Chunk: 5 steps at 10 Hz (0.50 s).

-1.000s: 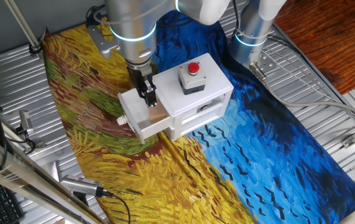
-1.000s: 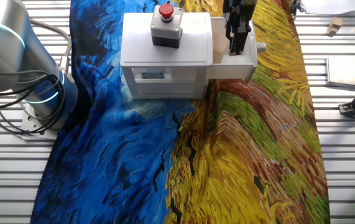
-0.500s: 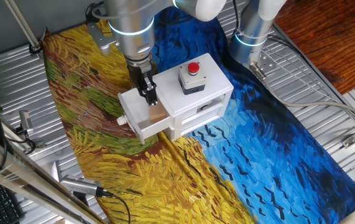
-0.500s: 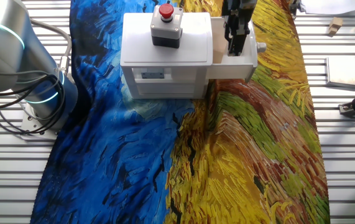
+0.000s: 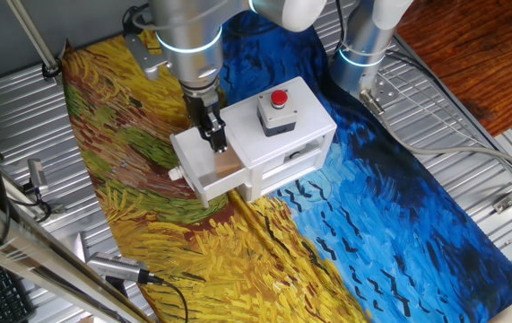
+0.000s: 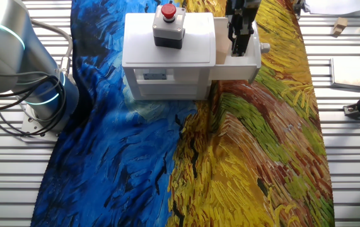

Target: Take something out of a drawer

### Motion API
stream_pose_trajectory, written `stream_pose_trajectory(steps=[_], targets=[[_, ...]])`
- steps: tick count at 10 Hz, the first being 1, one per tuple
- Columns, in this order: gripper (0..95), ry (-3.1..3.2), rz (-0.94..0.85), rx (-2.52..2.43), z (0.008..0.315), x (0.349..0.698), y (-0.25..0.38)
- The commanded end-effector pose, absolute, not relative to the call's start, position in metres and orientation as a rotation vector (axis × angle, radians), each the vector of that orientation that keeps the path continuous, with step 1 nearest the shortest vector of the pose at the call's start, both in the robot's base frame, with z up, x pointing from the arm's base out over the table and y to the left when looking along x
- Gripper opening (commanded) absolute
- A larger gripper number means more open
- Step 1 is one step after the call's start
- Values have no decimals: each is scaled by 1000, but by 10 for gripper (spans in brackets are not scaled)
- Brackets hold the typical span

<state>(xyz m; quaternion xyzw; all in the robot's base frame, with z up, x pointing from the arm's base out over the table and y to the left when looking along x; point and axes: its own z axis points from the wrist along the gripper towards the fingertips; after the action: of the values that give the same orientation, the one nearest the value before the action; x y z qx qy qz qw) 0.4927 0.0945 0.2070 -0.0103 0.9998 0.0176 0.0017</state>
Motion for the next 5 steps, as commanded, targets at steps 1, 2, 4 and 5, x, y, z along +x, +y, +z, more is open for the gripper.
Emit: stream_pose_trajectory(steps=[1,2,4,5], targets=[[570,3126,64,104,205,496,93],[570,3126,59,79,205,496,93],[570,3121,45,35,205,496,93],[570,3122,40,26,205,496,93]])
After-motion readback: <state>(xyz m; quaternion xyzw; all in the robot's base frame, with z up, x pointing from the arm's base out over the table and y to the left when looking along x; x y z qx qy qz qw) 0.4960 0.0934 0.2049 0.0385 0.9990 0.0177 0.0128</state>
